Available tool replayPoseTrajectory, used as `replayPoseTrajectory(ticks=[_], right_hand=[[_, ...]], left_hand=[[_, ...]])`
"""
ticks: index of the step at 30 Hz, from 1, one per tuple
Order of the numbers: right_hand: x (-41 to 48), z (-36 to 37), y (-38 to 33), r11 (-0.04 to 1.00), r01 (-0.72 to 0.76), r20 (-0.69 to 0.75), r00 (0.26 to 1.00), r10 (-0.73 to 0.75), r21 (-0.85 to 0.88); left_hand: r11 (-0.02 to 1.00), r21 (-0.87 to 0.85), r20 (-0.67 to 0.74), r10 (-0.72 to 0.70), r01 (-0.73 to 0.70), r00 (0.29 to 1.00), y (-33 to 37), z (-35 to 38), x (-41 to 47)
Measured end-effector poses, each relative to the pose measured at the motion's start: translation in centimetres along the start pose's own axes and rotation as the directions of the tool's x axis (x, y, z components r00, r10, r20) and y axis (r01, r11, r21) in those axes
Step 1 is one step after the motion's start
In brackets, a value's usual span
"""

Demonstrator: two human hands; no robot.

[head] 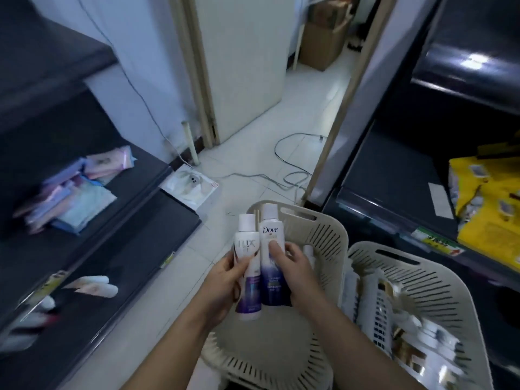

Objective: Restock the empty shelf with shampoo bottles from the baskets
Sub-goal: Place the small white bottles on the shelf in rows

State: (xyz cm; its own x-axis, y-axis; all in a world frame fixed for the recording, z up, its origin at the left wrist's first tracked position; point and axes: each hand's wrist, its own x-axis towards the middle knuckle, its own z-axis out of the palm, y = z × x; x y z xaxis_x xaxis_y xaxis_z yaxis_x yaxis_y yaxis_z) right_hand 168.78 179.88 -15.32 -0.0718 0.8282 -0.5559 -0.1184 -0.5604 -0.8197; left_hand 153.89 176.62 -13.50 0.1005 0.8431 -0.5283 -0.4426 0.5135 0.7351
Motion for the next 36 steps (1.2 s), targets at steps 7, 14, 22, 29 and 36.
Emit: replayPoseTrajectory(ticks=[7,14,22,29,36], right_hand=[[-4.3,6.7,-4.3,0.993,0.105,0.285,0.955,-0.084,-0.060],[-7.7,15.7,-6.7,0.954,0.253,0.501,0.854,-0.142,-0.160],[-10.0,28.0,-8.4,0.900,0.392,0.660,0.730,-0.178,-0.191],[-11.1,39.3,-10.5,0.862,0.482,0.731,0.643,-0.227,-0.157],[-11.3,48.3,-12.9,0.817,0.567,0.753,0.584,-0.304,-0.110]], left_hand=[[0.979,0.033,-0.180,0.205,-0.202,0.962,5.4,-2.3,-8.0],[0.949,0.020,-0.358,0.302,-0.316,0.884,10.3,-7.5,-15.3],[0.875,0.145,-0.484,0.470,-0.462,0.738,16.5,-15.4,-22.1],[0.809,0.201,-0.541,0.562,-0.552,0.626,23.5,-23.5,-25.8],[0.750,0.280,-0.560,0.635,-0.599,0.532,29.4,-30.6,-27.5]])
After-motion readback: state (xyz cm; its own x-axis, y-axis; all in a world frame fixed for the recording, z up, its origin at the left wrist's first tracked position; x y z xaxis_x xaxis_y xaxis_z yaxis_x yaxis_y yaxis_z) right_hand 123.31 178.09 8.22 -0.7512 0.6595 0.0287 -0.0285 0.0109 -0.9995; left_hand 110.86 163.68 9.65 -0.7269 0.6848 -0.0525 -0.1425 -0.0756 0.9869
